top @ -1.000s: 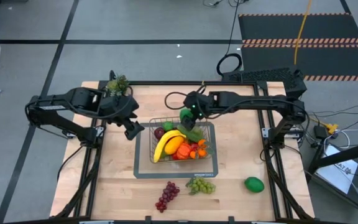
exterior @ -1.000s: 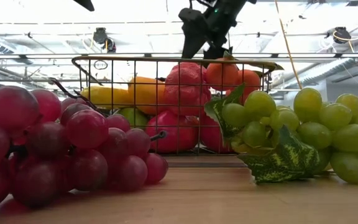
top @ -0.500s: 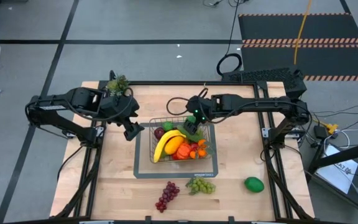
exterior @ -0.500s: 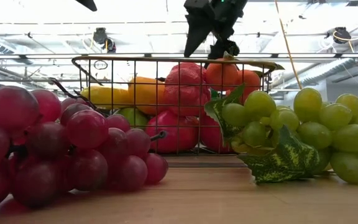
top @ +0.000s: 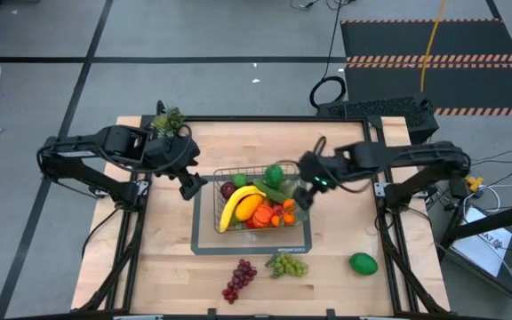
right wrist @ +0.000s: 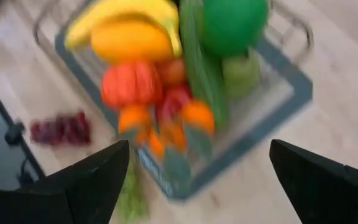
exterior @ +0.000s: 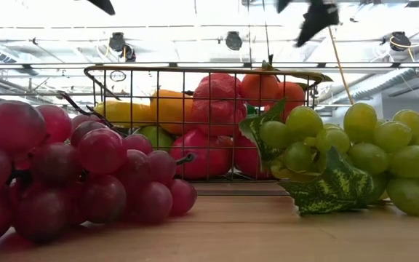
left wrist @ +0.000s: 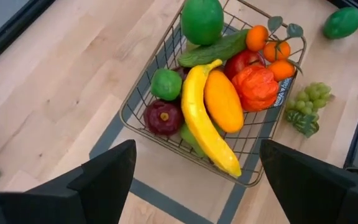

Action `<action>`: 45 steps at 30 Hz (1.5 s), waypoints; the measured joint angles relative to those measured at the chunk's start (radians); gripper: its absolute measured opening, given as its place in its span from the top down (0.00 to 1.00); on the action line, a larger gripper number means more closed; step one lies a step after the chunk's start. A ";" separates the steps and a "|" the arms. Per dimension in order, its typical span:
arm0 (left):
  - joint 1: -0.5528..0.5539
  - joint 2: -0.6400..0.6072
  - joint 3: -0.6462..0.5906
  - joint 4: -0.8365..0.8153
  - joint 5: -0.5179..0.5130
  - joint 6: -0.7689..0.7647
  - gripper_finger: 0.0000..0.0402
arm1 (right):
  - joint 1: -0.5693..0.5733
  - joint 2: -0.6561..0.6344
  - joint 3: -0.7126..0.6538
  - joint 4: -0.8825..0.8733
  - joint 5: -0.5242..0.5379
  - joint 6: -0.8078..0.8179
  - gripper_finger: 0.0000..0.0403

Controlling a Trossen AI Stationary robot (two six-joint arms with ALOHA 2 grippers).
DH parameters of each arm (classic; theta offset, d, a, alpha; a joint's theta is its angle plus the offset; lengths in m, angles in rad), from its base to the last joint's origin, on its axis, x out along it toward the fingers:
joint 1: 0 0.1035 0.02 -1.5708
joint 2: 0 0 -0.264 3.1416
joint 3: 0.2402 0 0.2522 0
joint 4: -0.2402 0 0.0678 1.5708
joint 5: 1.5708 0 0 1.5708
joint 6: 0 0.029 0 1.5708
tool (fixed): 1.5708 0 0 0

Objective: Build produce basket
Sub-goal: Put the lime into the gold wire basket

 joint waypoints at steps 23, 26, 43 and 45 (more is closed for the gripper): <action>0.012 -0.001 0.000 0.282 -0.016 -0.176 0.15 | 0.358 -0.144 0.000 -0.270 -0.048 0.270 0.06; -0.019 0.012 0.000 0.287 -0.050 -0.188 0.15 | 0.443 -0.139 -0.031 -0.267 -0.049 0.207 0.06; -0.151 0.140 -0.001 0.297 -0.069 -0.363 0.15 | 0.814 -0.140 -0.445 0.139 -0.127 0.212 0.01; -0.167 0.149 -0.001 0.300 -0.069 -0.383 0.15 | 0.834 -0.140 -0.487 0.161 -0.128 0.218 0.01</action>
